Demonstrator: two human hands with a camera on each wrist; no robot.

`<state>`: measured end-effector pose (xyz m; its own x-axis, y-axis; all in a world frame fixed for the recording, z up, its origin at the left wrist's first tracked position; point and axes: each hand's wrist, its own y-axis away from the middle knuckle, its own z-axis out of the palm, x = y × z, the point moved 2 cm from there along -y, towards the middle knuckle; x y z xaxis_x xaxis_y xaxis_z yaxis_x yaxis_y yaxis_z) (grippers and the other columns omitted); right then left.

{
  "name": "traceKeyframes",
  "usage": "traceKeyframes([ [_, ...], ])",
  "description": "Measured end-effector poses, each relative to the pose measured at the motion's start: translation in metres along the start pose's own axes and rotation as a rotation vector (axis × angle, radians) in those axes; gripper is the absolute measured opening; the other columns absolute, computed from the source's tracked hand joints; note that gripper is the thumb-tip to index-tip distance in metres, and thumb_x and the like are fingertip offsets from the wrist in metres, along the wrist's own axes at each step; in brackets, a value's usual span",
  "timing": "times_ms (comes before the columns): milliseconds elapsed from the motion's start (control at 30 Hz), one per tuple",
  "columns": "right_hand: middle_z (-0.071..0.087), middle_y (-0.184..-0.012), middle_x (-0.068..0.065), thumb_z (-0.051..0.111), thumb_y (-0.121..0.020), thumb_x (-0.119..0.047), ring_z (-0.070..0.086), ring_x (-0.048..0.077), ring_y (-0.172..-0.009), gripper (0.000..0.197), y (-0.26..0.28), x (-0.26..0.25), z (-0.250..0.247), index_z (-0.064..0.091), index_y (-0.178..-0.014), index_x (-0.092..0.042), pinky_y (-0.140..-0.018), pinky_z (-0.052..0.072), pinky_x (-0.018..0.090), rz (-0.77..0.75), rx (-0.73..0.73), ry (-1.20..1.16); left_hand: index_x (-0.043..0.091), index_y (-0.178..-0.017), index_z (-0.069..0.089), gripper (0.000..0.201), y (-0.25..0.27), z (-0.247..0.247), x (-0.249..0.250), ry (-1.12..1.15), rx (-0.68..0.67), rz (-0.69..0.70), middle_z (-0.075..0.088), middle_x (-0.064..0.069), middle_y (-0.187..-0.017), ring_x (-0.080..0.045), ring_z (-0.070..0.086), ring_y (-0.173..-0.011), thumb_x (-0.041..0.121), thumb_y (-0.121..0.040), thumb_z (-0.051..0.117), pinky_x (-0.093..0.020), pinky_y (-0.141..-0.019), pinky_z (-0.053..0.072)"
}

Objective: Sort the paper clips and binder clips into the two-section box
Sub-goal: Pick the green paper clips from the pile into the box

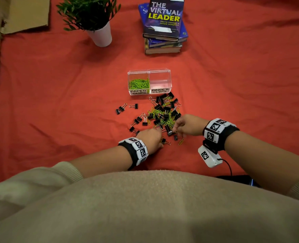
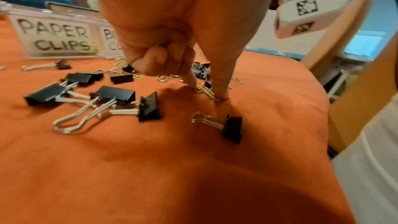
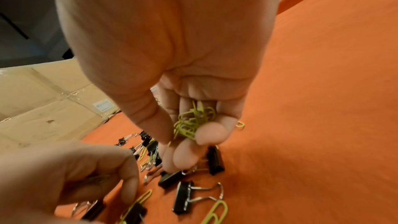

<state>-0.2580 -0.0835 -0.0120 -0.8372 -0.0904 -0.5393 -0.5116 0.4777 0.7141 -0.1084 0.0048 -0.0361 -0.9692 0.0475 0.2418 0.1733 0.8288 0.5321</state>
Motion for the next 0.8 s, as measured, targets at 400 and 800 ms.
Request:
traceKeyframes([
  [400, 0.064, -0.098, 0.001, 0.066, -0.081, -0.019, 0.058, 0.020, -0.089, 0.014, 0.004, 0.015, 0.029, 0.064, -0.095, -0.016, -0.068, 0.042, 0.027, -0.146, -0.009, 0.523, 0.010, -0.111, 0.050, 0.028, -0.008, -0.005, -0.009, -0.013, 0.020, 0.035, 0.064, -0.011, -0.106, -0.033, 0.063, -0.095, 0.026, -0.089, 0.058, -0.040, -0.073, 0.052],
  [800, 0.058, -0.111, 0.012, 0.054, -0.093, -0.021, 0.056, 0.028, -0.102, 0.021, 0.006, 0.018, 0.039, 0.057, -0.104, -0.003, -0.085, 0.044, 0.038, -0.143, -0.045, 0.594, 0.008, -0.104, 0.052, 0.022, -0.011, 0.000, -0.006, 0.013, -0.060, 0.029, 0.063, -0.014, -0.106, -0.035, 0.062, -0.096, 0.024, -0.089, 0.052, -0.040, -0.075, 0.050],
])
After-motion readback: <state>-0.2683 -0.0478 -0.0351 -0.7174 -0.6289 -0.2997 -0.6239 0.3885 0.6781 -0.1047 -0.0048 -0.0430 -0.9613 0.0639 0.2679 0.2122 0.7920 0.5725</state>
